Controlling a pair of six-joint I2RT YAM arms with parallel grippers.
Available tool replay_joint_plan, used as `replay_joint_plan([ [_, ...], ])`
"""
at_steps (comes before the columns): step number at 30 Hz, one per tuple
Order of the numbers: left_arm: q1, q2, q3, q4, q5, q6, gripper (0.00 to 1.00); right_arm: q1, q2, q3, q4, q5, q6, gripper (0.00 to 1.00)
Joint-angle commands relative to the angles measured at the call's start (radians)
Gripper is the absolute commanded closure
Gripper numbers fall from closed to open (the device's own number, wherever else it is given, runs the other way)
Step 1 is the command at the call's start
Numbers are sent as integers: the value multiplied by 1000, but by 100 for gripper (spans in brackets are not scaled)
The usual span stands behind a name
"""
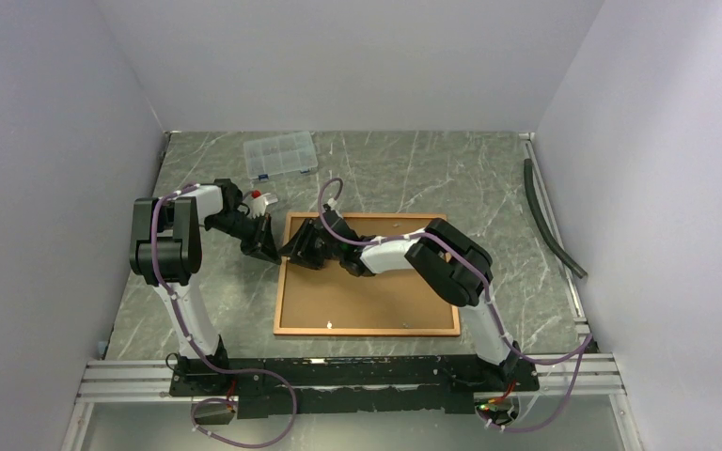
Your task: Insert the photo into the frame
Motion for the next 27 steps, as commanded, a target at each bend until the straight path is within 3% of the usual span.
replay_joint_plan([
  [1, 1, -25, -12, 12, 15, 2, 95, 3, 5, 26, -5, 92, -44, 52],
  [14, 1, -26, -17, 9, 24, 8, 95, 2, 29, 63, 18, 79, -83, 53],
  [18, 5, -34, 6, -22, 21, 25, 96, 0, 2, 85, 54, -1, -118, 48],
  [22, 36, -67, 73, -114, 9, 95, 95, -36, -143, 91, -56, -55, -235, 34],
  [24, 47, -84, 108, -161, -12, 157, 94, -71, -248, 48, -141, -35, -306, 22],
  [26, 51, -108, 110, -188, -38, 228, 92, -126, -360, -8, -237, -3, -356, 2],
  [27, 52, -122, 97, -193, -52, 264, 92, -178, -419, -35, -293, 15, -377, 0],
])
